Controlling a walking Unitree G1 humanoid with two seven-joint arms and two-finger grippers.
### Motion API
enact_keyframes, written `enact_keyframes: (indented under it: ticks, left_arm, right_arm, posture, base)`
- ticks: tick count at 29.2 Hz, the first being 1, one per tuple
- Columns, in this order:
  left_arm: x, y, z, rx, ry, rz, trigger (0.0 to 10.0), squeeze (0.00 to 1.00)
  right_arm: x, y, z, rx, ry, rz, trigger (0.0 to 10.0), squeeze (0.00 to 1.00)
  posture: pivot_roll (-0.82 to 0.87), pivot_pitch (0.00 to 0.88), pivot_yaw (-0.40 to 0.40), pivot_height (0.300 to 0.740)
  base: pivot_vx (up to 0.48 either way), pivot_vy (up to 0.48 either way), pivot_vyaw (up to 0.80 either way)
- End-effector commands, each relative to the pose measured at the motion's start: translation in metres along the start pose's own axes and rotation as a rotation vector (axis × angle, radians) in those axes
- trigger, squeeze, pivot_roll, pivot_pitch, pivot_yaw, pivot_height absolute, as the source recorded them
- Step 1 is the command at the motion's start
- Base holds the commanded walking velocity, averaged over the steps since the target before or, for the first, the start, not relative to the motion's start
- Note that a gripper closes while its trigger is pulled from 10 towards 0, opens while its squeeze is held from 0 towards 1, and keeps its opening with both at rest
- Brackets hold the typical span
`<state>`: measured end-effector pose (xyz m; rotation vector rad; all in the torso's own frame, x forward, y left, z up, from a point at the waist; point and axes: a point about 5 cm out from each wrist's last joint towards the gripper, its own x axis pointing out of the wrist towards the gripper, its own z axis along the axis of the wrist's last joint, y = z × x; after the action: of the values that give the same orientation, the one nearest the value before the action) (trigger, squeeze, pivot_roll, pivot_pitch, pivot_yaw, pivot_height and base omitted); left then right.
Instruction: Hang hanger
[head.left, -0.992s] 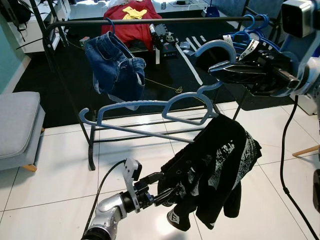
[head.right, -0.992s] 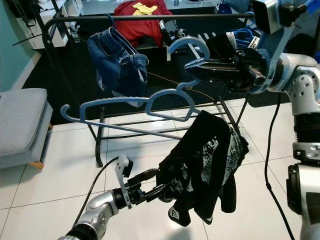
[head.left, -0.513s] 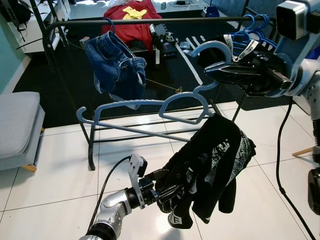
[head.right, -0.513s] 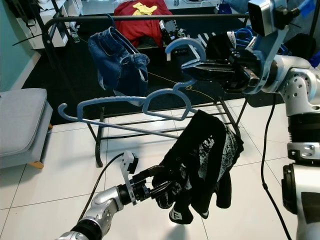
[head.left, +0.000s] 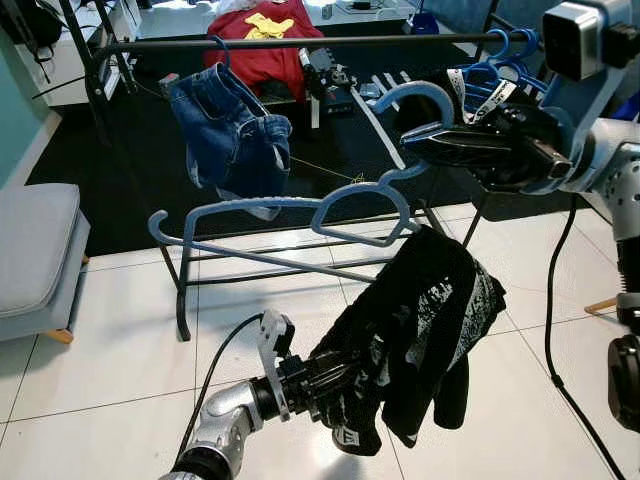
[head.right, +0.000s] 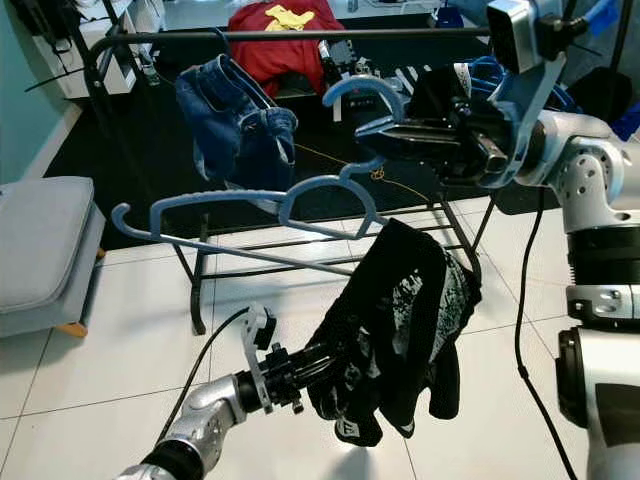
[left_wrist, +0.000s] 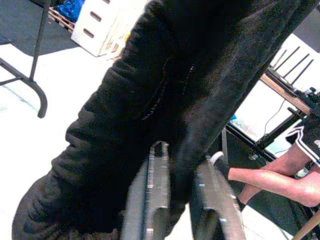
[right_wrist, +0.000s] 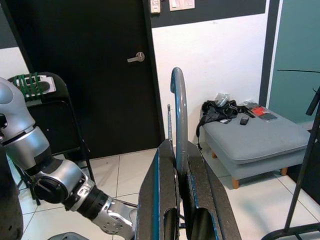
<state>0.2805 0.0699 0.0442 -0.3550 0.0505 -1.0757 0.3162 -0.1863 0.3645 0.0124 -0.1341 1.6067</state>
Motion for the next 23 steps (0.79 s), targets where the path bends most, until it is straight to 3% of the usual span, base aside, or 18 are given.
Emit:
enact_keyframes:
  ticks: [1, 10, 15, 23]
  left_arm:
    - [-0.007, 0.001, -0.006, -0.011, 0.03, 0.006, 0.0, 0.0]
    - [-0.032, 0.017, 0.005, 0.075, 0.072, 0.031, 0.0, 0.0]
    - [-0.053, 0.033, 0.024, 0.181, 0.107, 0.04, 0.0, 0.0]
    - [-0.064, 0.043, 0.045, 0.322, 0.187, 0.008, 0.0, 0.0]
  right_arm:
    - [0.003, 0.004, 0.013, -0.064, -0.029, 0.027, 0.0, 0.0]
    - [0.0, 0.01, 0.003, -0.029, -0.028, 0.027, 0.0, 0.0]
    - [0.001, 0.018, -0.016, 0.038, -0.018, 0.044, 0.0, 0.0]
    - [0.001, 0.028, -0.049, 0.109, 0.059, 0.033, 0.0, 0.0]
  posture:
    - [-0.02, 0.15, 0.032, 0.74]
    - [-0.02, 0.149, 0.031, 0.74]
    - [-0.01, 0.138, 0.041, 0.74]
    - [-0.01, 0.122, 0.048, 0.74]
  base:
    - [0.0, 0.0, 0.0]
    - [0.0, 0.0, 0.0]
    - [0.0, 0.0, 0.0]
    - [0.0, 0.0, 0.0]
